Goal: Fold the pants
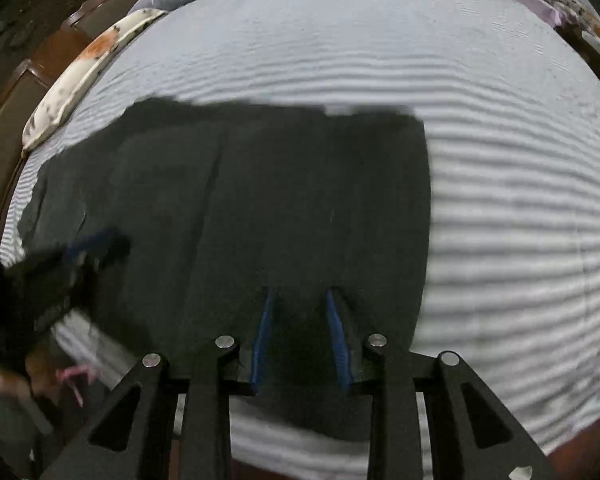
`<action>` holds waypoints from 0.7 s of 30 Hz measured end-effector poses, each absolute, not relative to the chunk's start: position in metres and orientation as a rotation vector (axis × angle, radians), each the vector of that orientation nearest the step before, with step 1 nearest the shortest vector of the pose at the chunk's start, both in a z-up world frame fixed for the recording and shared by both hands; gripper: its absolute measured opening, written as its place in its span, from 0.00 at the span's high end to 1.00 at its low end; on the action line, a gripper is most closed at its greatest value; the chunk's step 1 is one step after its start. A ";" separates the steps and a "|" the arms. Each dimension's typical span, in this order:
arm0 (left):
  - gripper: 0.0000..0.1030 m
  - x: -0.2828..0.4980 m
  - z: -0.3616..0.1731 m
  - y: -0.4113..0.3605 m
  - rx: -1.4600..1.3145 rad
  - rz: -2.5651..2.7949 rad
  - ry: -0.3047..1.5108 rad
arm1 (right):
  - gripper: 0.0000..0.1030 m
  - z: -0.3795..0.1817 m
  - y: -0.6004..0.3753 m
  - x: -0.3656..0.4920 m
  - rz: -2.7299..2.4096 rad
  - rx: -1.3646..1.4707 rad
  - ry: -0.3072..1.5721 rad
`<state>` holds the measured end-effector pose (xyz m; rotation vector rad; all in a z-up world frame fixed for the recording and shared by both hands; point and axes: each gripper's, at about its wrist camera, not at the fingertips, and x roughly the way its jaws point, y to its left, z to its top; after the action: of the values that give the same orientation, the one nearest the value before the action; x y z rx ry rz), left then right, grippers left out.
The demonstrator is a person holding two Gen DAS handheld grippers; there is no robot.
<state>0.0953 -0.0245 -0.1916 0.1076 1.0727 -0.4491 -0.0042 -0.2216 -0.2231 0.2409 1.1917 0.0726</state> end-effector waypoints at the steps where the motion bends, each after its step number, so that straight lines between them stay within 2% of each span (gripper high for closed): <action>1: 0.77 0.095 -0.192 -0.024 0.109 -0.446 1.073 | 0.73 -0.225 -0.220 -0.014 0.074 0.242 1.199; 6: 0.77 0.095 -0.191 -0.027 0.121 -0.431 1.079 | 0.71 -0.238 -0.213 -0.037 0.070 0.231 1.225; 14: 0.77 0.091 -0.186 -0.018 0.088 -0.409 1.110 | 0.62 -0.240 -0.206 -0.029 0.054 0.220 1.259; 21: 0.77 0.086 -0.165 0.020 0.061 -0.382 1.137 | 0.59 -0.239 -0.198 -0.021 0.024 0.213 1.276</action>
<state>0.0856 0.0199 -0.1651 0.0615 1.1370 -0.3817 -0.0209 -0.1982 -0.2388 0.2128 1.2761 0.0245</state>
